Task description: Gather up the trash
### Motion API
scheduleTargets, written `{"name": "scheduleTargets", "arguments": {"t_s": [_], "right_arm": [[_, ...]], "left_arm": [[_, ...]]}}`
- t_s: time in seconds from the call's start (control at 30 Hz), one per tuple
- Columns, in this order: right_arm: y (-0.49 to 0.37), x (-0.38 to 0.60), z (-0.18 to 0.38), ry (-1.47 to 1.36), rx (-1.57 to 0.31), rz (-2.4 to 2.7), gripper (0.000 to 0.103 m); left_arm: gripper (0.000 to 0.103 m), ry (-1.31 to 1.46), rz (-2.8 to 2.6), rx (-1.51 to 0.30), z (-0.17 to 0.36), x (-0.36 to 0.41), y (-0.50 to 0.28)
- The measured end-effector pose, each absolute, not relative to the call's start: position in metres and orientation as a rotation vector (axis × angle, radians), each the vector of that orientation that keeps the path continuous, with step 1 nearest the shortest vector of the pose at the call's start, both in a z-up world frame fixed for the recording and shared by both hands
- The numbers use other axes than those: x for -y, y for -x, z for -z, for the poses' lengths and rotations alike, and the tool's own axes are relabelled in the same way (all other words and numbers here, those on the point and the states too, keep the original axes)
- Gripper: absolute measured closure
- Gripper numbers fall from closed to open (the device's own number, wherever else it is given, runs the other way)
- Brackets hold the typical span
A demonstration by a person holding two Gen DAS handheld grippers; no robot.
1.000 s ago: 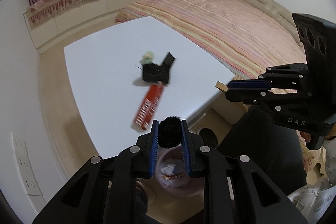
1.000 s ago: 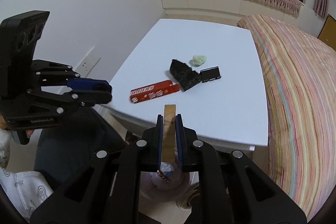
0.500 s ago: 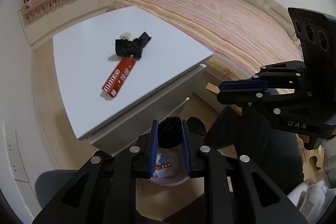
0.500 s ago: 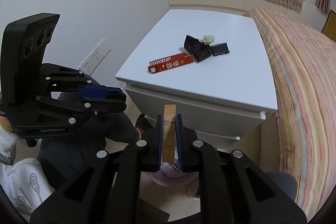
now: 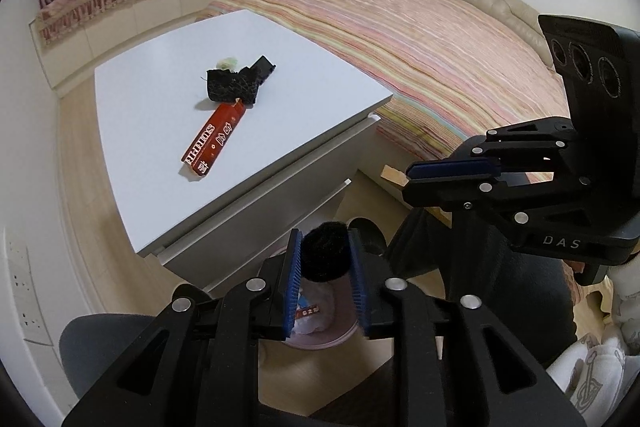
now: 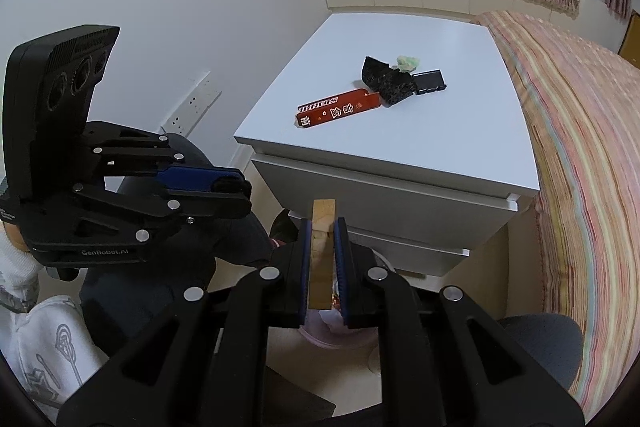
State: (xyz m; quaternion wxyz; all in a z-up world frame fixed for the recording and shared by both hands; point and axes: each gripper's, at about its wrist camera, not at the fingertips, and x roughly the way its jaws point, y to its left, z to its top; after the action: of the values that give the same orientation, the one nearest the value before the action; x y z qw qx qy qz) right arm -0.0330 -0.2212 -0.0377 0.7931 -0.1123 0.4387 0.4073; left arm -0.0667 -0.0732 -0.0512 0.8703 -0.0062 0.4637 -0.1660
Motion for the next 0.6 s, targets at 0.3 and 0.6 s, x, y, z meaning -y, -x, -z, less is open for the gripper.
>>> {"name": "scheduleTargets", "arguments": {"t_s": [0.3, 0.6], "right_arm": [[0.024, 0.225, 0.049, 0.279, -0.945, -0.770, 0.009], [0.016, 0.228, 0.047, 0.259, -0.950, -0.762, 0.003]], "left_arm": [[0.011, -0.005, 0.252, -0.948, 0.053, 0.064, 0.067], [0.007, 0.010, 0.211, -0.940, 0.048, 0.054, 0.062]]}}
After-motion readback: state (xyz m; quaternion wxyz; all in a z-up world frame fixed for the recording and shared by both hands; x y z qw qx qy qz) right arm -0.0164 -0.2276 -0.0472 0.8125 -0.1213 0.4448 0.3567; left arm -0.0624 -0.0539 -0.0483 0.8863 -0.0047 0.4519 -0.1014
